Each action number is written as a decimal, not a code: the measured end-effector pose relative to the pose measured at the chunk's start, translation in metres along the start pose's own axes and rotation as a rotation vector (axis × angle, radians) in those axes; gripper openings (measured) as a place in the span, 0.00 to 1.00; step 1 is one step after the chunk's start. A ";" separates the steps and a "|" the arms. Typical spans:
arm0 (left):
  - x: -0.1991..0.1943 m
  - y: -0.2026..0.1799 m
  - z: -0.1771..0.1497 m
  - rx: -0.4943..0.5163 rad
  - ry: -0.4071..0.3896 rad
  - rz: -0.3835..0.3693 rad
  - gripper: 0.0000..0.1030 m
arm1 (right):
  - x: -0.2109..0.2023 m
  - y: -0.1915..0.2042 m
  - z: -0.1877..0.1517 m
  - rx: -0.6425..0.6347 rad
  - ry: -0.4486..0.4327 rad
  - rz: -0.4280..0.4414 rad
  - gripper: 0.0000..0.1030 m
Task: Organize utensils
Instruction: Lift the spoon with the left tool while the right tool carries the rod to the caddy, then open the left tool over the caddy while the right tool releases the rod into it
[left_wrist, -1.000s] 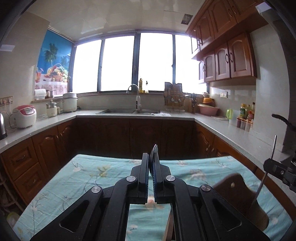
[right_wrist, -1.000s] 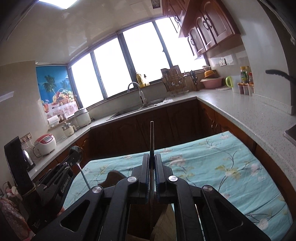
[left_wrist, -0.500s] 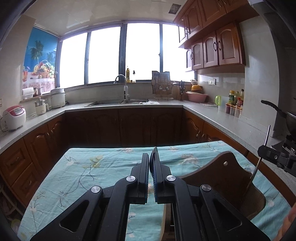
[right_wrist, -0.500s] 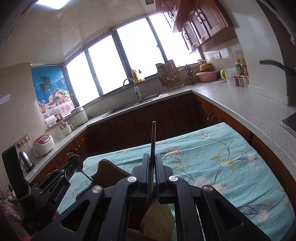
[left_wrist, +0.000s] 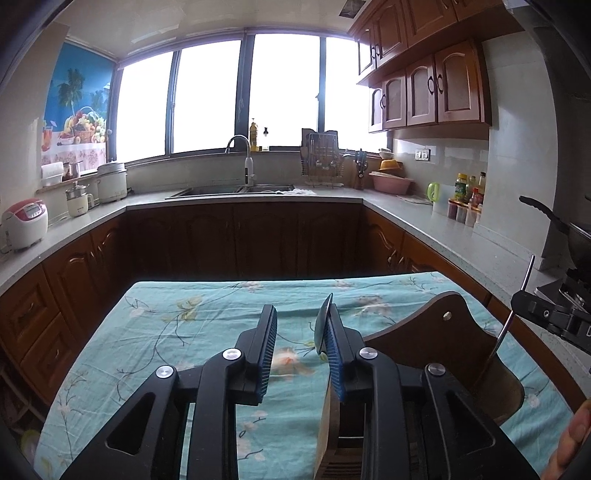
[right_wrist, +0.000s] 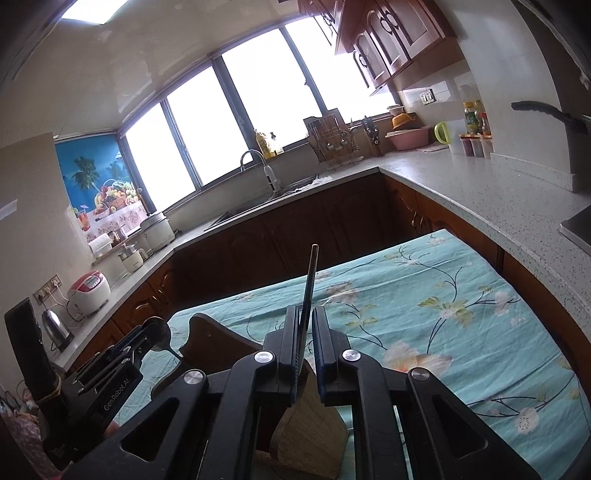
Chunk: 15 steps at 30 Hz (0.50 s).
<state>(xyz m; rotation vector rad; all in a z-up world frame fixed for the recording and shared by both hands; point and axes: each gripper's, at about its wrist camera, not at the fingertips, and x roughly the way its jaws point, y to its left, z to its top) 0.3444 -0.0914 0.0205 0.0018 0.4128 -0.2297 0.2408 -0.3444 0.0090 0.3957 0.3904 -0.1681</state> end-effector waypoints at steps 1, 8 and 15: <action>-0.001 0.001 0.001 -0.004 0.001 -0.001 0.30 | 0.000 0.001 0.000 0.002 0.002 0.000 0.10; -0.014 0.006 -0.004 -0.031 -0.014 -0.001 0.56 | -0.010 -0.002 0.001 0.028 0.000 -0.002 0.48; -0.037 0.016 -0.013 -0.060 -0.017 -0.015 0.74 | -0.034 -0.001 -0.001 0.054 -0.022 0.022 0.82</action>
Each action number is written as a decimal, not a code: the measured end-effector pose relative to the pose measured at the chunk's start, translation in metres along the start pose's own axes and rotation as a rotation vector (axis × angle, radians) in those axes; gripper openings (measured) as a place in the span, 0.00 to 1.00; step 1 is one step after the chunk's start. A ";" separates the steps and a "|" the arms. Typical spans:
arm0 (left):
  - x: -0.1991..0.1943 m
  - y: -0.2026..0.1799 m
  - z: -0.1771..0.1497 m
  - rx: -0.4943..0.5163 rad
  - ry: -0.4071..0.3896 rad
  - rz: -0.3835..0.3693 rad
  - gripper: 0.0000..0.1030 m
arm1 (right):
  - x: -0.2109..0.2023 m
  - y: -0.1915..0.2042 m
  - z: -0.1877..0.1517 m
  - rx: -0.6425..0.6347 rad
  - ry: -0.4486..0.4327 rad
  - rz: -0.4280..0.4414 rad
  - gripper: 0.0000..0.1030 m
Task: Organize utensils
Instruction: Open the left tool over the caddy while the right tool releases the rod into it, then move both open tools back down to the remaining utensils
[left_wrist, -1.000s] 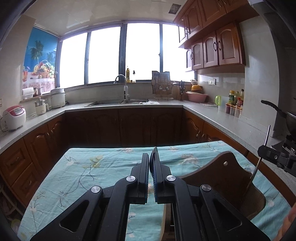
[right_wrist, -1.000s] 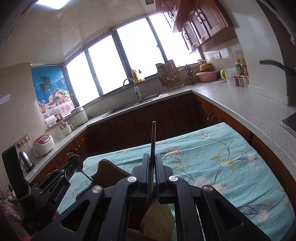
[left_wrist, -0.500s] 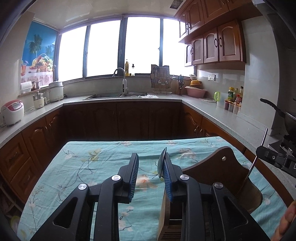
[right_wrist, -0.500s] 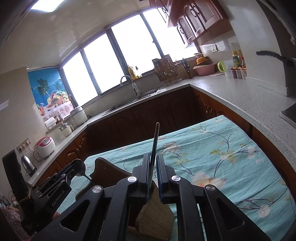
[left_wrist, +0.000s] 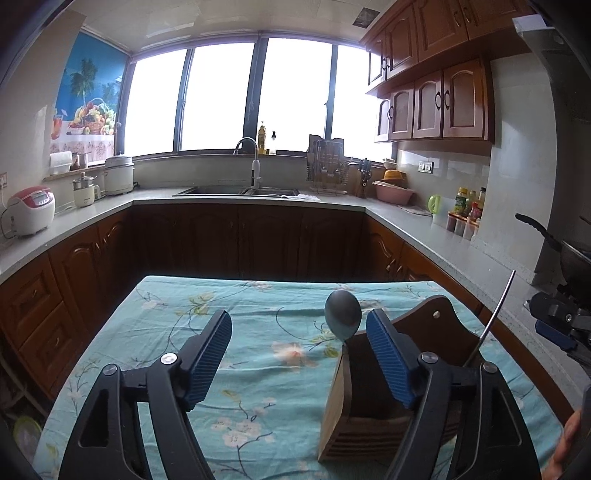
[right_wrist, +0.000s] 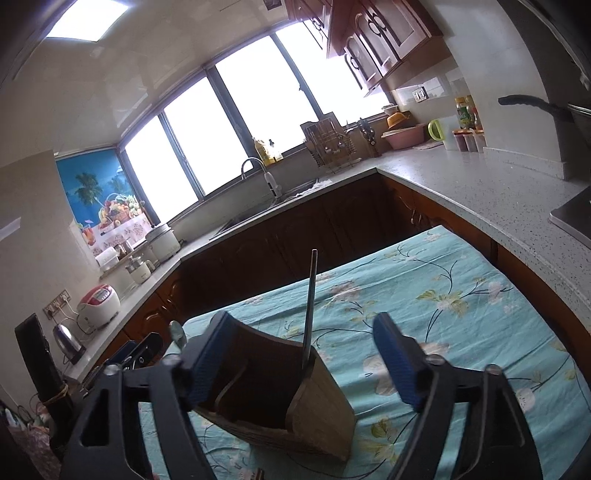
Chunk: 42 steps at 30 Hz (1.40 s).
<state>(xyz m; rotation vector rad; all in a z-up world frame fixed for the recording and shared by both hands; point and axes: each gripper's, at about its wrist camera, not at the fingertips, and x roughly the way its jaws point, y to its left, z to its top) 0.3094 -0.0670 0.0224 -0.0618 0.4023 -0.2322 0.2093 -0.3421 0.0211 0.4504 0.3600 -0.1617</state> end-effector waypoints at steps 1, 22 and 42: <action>-0.003 0.003 -0.001 -0.010 0.004 -0.003 0.74 | -0.004 0.001 -0.001 -0.004 -0.003 0.001 0.83; -0.097 0.052 -0.030 -0.153 0.158 -0.039 0.80 | -0.089 0.009 -0.063 -0.029 0.058 -0.020 0.92; -0.146 0.055 -0.070 -0.162 0.259 -0.040 0.80 | -0.127 -0.012 -0.114 -0.013 0.137 -0.093 0.92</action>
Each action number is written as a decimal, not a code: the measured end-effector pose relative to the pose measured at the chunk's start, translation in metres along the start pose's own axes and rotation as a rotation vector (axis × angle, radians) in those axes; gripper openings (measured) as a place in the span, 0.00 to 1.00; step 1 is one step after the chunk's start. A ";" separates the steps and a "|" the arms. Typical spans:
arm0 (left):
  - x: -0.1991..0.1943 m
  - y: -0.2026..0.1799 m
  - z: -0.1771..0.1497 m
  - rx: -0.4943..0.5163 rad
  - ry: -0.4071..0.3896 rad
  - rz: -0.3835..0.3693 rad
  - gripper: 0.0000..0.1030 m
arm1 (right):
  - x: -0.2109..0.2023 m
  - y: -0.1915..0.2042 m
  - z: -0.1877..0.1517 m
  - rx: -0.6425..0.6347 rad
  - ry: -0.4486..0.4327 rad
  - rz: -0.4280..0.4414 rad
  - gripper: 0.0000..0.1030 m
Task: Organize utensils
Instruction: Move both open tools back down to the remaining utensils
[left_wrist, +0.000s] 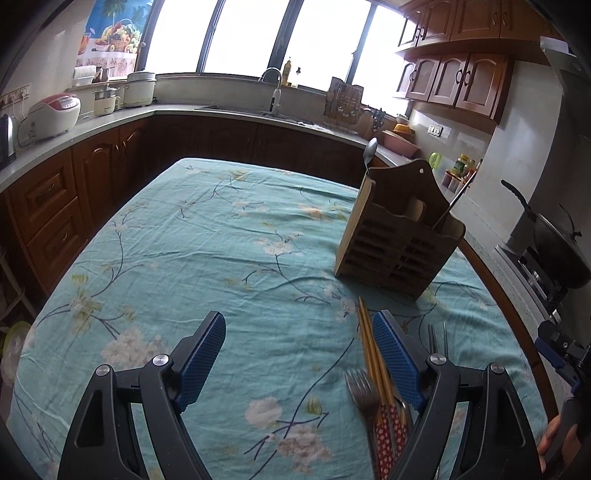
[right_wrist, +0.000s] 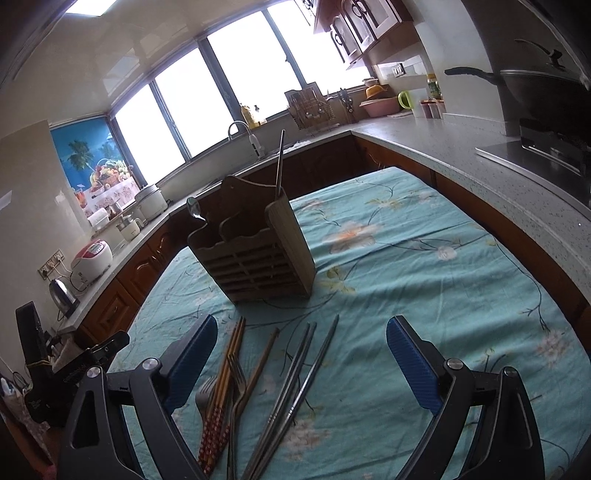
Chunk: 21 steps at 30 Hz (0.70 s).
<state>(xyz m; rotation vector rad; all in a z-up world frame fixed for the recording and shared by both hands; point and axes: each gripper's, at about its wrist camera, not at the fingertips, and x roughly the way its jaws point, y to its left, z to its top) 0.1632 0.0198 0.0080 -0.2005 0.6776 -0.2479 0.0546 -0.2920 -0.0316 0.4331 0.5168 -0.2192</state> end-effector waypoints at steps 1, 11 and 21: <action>0.001 0.000 0.000 -0.001 0.005 0.003 0.80 | -0.001 0.000 -0.002 -0.002 0.002 -0.002 0.92; 0.020 -0.011 0.005 0.039 0.078 0.006 0.80 | 0.008 0.003 -0.009 -0.023 0.037 -0.017 0.92; 0.068 -0.034 0.023 0.104 0.173 0.007 0.78 | 0.043 -0.002 -0.010 -0.035 0.120 -0.055 0.91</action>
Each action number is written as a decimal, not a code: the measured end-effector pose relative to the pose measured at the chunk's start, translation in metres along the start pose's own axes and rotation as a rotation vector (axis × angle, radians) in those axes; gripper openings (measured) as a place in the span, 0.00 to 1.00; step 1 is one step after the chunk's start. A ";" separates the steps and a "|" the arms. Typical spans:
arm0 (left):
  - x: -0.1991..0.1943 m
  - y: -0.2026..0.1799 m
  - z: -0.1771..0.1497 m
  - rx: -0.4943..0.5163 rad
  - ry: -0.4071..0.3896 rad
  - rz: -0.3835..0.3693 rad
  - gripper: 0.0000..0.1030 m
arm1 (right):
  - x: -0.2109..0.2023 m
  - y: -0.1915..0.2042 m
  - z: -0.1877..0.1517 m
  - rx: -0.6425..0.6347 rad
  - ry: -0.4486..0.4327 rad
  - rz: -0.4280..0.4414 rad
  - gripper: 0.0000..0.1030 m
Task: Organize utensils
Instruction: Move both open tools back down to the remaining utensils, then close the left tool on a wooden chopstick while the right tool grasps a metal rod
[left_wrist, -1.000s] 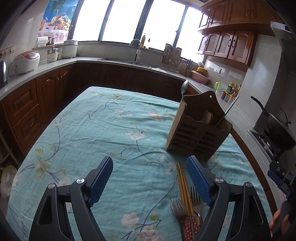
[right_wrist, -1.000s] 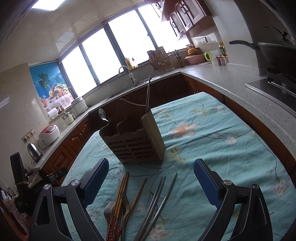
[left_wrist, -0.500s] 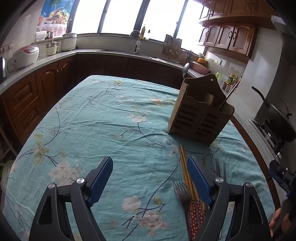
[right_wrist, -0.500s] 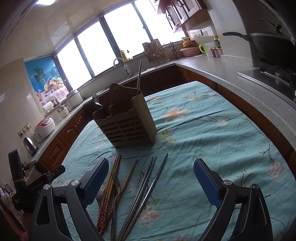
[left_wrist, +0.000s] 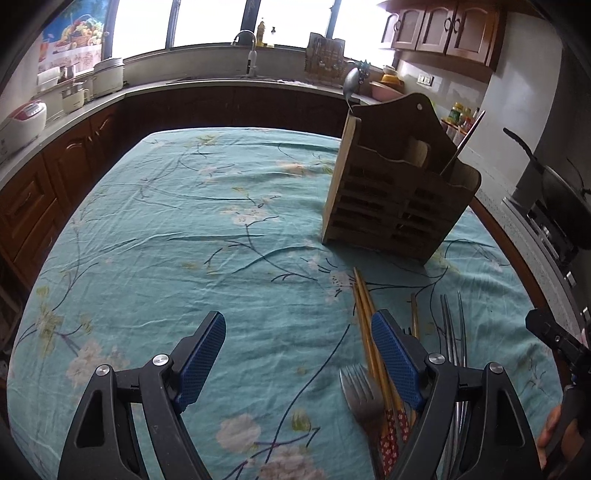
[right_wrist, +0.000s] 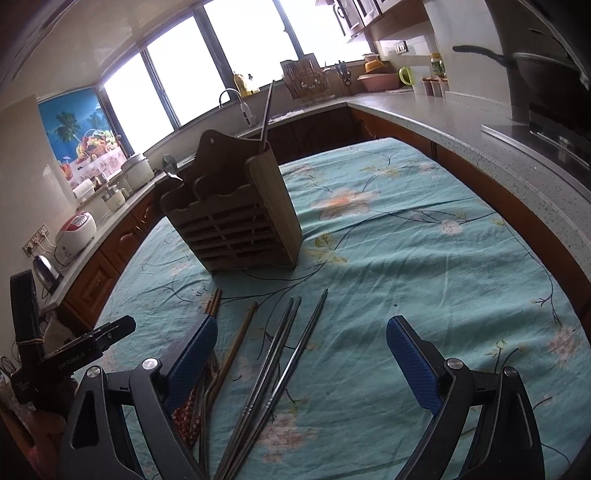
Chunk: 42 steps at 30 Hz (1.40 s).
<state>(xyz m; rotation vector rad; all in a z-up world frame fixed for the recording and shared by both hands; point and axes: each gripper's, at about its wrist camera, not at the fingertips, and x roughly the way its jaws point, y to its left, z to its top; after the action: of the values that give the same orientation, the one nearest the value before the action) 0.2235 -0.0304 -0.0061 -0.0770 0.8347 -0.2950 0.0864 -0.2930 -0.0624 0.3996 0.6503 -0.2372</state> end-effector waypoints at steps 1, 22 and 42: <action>0.004 -0.002 0.003 0.007 0.006 0.000 0.78 | 0.004 -0.001 0.001 0.000 0.007 -0.006 0.91; 0.113 -0.042 0.013 0.201 0.149 0.086 0.60 | 0.057 -0.017 0.008 0.020 0.113 -0.024 0.76; 0.141 -0.009 0.033 0.138 0.170 0.016 0.39 | 0.095 -0.001 0.008 -0.075 0.209 -0.088 0.24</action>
<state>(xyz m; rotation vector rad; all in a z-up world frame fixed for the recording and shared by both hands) 0.3350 -0.0809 -0.0840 0.0850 0.9811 -0.3466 0.1640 -0.3058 -0.1170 0.3259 0.8813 -0.2561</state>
